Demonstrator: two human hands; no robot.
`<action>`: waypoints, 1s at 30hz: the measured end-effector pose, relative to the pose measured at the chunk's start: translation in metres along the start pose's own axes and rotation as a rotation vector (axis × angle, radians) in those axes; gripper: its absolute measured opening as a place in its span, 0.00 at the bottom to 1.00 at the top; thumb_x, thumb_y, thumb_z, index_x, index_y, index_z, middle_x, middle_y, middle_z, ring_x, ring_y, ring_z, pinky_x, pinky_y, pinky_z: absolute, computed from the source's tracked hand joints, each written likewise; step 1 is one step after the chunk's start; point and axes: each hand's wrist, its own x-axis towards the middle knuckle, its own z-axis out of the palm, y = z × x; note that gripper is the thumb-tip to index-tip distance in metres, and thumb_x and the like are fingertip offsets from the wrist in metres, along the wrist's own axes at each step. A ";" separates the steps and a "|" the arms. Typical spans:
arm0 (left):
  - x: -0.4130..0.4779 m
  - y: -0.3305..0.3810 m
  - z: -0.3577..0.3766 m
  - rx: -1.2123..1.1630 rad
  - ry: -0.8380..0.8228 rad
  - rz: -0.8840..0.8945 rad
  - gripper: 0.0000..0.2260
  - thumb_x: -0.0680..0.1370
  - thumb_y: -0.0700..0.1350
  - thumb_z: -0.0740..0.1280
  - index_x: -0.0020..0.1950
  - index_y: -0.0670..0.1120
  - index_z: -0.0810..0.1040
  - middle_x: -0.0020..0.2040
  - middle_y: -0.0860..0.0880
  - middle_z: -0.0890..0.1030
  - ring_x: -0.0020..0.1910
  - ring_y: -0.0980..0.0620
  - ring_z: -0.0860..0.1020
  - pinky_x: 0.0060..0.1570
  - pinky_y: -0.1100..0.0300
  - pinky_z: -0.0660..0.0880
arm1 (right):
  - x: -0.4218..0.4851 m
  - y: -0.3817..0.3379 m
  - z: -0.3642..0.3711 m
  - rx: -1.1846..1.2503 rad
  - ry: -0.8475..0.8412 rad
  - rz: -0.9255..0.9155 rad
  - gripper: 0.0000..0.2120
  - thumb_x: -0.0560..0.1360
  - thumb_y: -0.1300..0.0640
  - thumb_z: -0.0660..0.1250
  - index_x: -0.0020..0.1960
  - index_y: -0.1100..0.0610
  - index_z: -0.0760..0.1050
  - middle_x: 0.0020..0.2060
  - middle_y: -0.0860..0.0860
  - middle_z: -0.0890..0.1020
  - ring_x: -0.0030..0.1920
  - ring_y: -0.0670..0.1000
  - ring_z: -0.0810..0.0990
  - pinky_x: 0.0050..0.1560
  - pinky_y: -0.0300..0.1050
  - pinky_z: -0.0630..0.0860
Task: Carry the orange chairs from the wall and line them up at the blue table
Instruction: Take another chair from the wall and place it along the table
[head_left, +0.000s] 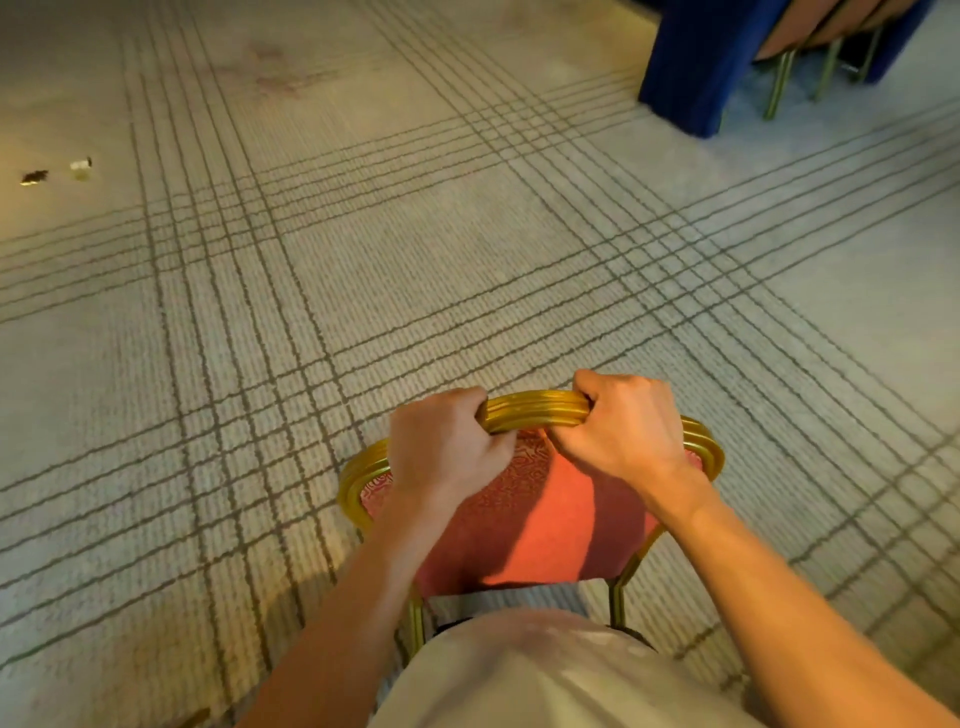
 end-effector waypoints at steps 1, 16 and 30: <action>0.005 0.003 0.001 -0.027 0.017 0.039 0.15 0.64 0.58 0.69 0.30 0.48 0.72 0.26 0.50 0.76 0.27 0.44 0.78 0.30 0.61 0.61 | 0.000 0.004 -0.004 -0.008 0.031 0.018 0.22 0.69 0.36 0.63 0.30 0.50 0.60 0.22 0.50 0.75 0.26 0.59 0.78 0.30 0.45 0.68; 0.111 0.108 0.060 -0.283 -0.008 0.402 0.14 0.65 0.53 0.70 0.29 0.50 0.66 0.26 0.55 0.67 0.25 0.52 0.67 0.28 0.61 0.60 | 0.001 0.117 -0.067 -0.069 0.210 0.261 0.17 0.64 0.43 0.64 0.30 0.50 0.59 0.22 0.45 0.66 0.24 0.58 0.74 0.30 0.42 0.62; 0.226 0.282 0.172 -0.280 -0.164 0.482 0.16 0.66 0.52 0.72 0.27 0.47 0.68 0.24 0.54 0.68 0.25 0.53 0.67 0.27 0.59 0.61 | 0.030 0.326 -0.102 -0.155 0.246 0.487 0.16 0.61 0.42 0.69 0.30 0.53 0.69 0.22 0.49 0.75 0.26 0.57 0.77 0.28 0.42 0.66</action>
